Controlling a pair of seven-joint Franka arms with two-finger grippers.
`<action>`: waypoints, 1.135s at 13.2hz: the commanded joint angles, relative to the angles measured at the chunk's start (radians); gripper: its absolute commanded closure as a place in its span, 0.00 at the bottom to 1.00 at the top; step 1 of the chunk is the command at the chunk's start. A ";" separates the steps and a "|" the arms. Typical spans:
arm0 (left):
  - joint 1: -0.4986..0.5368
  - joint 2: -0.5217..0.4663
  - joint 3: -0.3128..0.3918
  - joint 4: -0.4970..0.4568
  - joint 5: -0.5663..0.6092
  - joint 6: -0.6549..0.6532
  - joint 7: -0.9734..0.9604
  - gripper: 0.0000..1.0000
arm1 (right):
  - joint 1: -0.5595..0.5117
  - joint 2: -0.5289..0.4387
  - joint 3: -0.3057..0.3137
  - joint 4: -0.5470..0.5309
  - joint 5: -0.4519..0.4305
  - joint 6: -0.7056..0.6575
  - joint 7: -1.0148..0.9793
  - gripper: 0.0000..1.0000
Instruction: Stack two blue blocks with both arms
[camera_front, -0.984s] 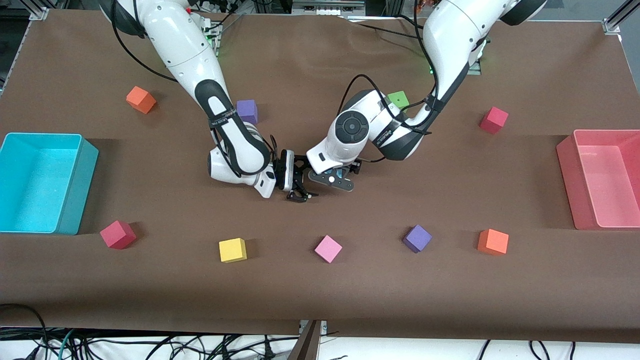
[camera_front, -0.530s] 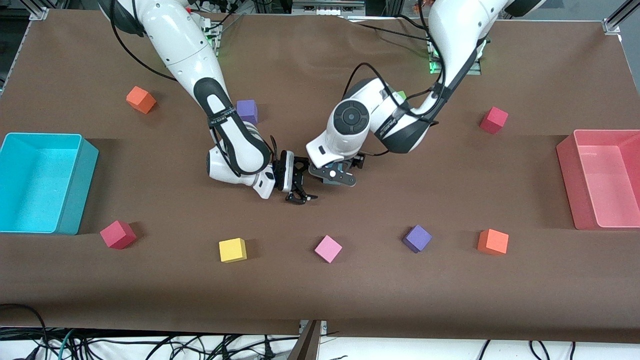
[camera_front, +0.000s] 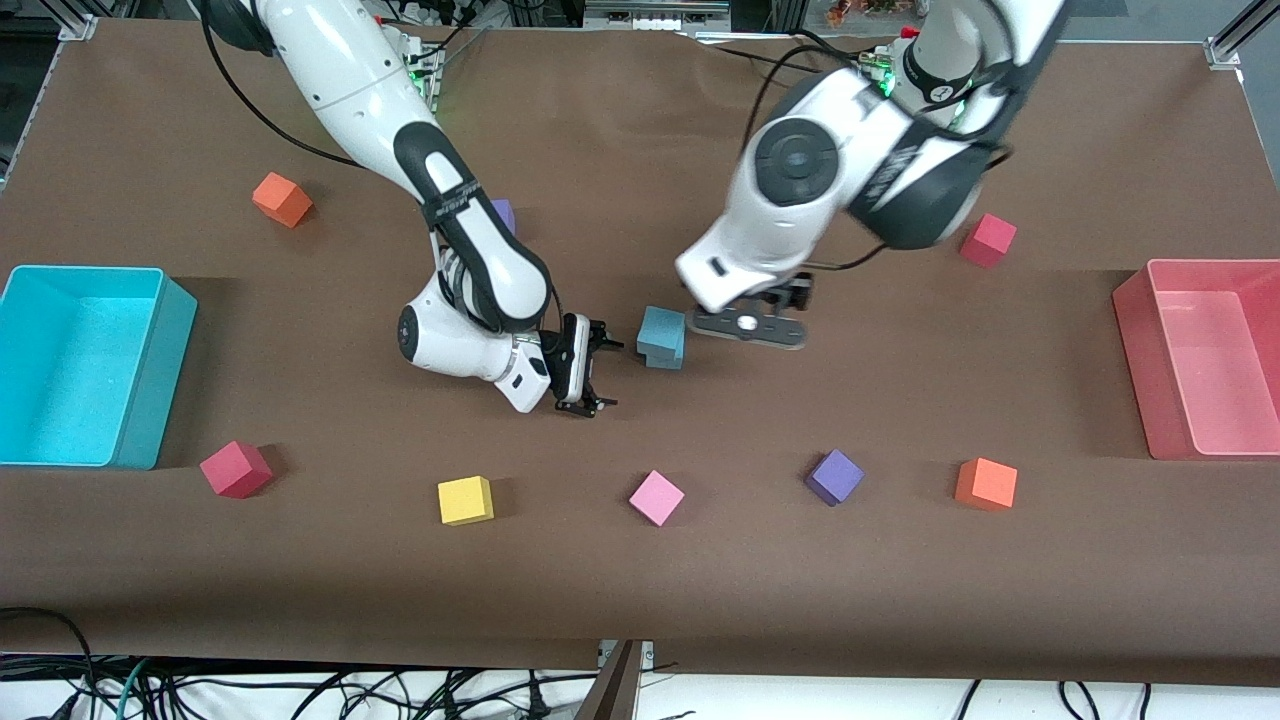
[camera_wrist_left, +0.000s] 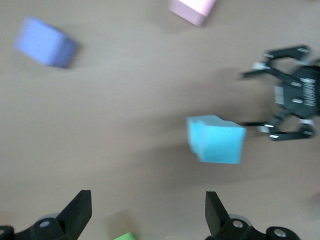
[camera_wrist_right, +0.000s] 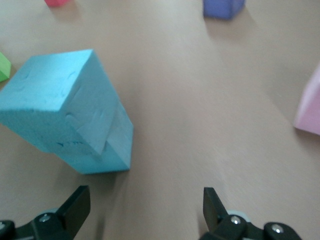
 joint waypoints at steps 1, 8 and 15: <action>0.090 -0.108 -0.007 -0.016 -0.020 -0.086 0.016 0.00 | -0.003 -0.058 -0.008 0.010 -0.240 -0.014 0.350 0.00; 0.277 -0.322 0.071 -0.065 -0.022 -0.215 0.285 0.00 | 0.002 -0.089 -0.108 0.163 -0.512 -0.163 0.908 0.00; 0.173 -0.481 0.379 -0.240 -0.082 -0.157 0.485 0.00 | -0.107 -0.205 -0.172 0.206 -0.658 -0.454 1.318 0.00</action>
